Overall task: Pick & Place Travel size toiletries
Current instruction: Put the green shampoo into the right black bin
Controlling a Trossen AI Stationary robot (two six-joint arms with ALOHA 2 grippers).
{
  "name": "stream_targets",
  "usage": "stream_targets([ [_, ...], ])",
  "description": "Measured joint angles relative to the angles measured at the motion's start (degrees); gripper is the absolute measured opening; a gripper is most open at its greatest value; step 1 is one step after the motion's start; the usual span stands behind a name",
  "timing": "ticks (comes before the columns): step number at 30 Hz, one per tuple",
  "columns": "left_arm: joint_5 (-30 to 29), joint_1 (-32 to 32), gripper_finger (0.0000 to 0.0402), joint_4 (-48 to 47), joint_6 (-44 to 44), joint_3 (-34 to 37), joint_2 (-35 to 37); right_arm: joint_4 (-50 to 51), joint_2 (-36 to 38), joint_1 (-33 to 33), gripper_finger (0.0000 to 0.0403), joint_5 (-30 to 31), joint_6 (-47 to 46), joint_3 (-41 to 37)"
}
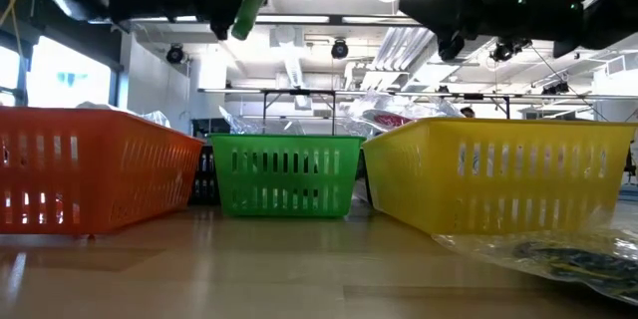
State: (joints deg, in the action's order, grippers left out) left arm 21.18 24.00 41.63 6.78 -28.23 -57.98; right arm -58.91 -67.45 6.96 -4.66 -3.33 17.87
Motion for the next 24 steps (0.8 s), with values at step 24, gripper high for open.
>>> stream_targets([
  [24,-3.8,-6.6,0.0186,11.0,0.8,6.3,-1.1,-4.6,-32.6,-0.6,0.0038,-1.8,-2.5,26.4],
])
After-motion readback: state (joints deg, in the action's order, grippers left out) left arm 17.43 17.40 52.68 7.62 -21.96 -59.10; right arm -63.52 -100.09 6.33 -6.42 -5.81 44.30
